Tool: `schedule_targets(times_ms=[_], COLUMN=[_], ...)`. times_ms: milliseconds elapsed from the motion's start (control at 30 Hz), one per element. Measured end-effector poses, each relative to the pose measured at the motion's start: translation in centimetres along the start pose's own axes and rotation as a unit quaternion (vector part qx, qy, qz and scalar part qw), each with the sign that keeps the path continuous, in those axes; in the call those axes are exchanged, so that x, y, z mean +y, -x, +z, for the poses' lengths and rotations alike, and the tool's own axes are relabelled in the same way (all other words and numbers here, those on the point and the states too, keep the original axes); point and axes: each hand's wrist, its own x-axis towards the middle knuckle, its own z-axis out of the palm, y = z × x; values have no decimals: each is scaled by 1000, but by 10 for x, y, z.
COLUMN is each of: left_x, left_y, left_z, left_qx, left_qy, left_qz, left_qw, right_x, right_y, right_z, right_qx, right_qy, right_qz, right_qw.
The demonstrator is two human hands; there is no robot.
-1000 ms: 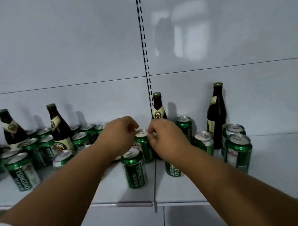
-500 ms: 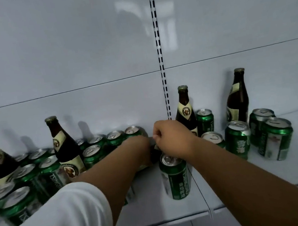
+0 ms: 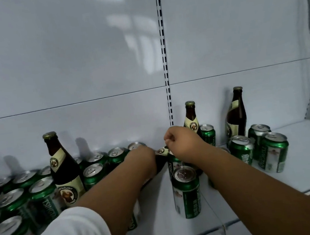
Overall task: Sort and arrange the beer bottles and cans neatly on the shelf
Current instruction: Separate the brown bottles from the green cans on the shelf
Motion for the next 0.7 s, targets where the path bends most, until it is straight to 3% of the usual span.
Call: schedule_targets(times_ms=[167,333,533,700], left_x=[-18,-34,-33,-32], left_y=[9,22,30,28], left_z=[-9,-9,-14,-12], left_qx=[47,79,98,87], left_qy=[129,267,286,296], left_qz=[-32,-37,-26,-50], left_qw=[990,960,953,950], right_x=[-13,-36,-54,-66], right_y=[-13,-21,-33,-31], right_z=[6,8,1,11], right_qx=[36,133,121,128], right_qy=[48,40,2,39], right_qz=[-24,-56,-29,-80], right_qw=[998,989,992,988])
